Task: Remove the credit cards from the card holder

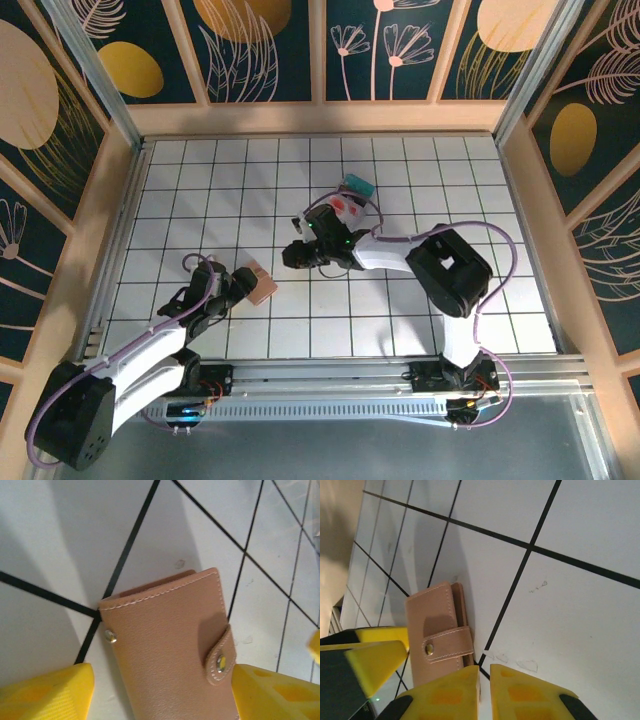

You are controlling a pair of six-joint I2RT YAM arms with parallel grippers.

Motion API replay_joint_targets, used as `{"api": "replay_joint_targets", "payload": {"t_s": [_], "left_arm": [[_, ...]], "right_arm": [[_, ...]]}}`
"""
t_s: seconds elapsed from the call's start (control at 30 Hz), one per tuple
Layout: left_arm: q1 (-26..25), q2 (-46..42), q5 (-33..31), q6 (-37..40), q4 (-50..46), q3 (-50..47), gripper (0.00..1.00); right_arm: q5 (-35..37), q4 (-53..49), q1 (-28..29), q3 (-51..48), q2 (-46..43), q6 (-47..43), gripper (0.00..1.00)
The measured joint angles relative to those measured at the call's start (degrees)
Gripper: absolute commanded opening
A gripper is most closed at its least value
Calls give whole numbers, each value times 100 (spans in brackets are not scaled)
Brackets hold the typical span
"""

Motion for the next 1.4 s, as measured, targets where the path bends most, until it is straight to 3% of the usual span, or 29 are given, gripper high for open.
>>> {"api": "replay_joint_targets", "payload": {"t_s": [0.37,0.83,1.13,1.4], "left_arm": [[11,264,243,149,645,4,73],[28,855,74,236,116,391,72],[92,1296,136,212,542,459,53],[125,1423,133,188,929,450,30]], "right_arm": [[-155,-15,184,527,680,2,5],[-258,-13,247,570,916,133,3],[-396,-20,284,804,1099,140,2],[-365,-114,275,861,1115,138,4]]}}
